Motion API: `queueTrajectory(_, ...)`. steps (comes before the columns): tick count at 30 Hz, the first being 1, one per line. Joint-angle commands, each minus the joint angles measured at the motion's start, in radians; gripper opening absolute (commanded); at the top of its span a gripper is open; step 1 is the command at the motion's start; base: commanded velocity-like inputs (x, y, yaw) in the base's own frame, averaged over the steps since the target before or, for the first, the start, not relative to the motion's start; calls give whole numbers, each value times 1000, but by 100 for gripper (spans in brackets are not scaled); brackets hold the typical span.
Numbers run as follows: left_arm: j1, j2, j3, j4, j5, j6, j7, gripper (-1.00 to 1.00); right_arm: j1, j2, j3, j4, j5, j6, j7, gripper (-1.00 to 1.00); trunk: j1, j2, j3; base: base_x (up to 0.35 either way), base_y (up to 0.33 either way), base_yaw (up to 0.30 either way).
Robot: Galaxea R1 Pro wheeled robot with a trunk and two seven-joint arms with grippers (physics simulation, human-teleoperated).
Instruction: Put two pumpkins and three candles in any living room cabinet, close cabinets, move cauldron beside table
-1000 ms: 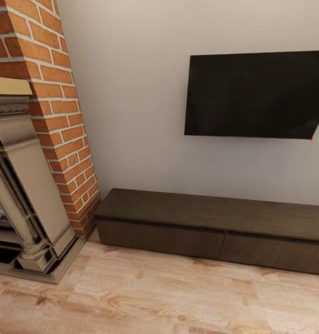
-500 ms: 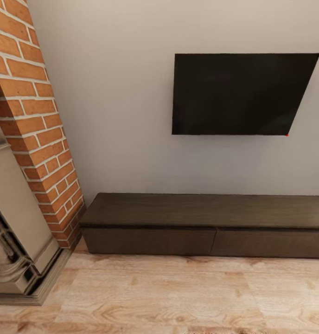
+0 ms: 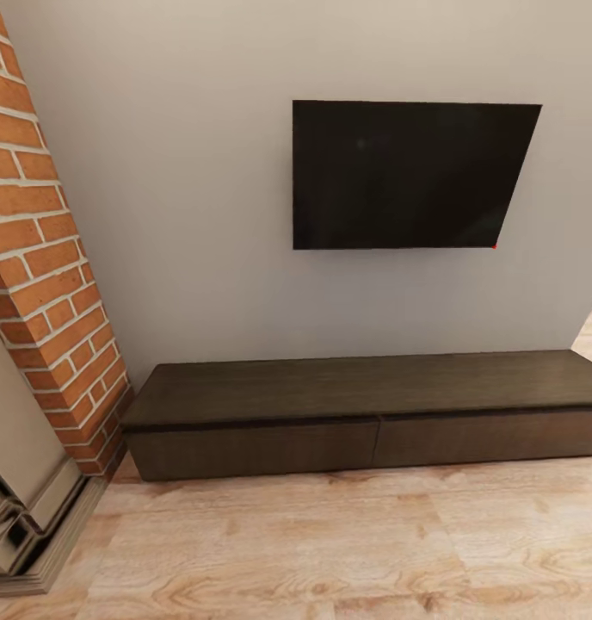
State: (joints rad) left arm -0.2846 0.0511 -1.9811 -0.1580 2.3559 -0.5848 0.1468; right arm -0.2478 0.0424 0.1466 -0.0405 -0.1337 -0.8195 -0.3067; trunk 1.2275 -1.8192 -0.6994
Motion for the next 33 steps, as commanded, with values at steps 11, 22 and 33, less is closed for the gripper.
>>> queueTrajectory(11,-2,1,-8,-5,0,-6,10,100,-1,1,11,1,-8,-6,0,100,0,0,-9,0,0,-2)
queueTrajectory(22,-1,3,-7,-3,0,-9,13,100,-1,0,11,1,-7,-6,0,100,0,0,-21,0,0,0)
queueTrajectory(33,-1,0,-5,-2,0,-10,17,100,-1,-2,10,1,-6,-15,0,100,42,-77,-56,0,0,0)
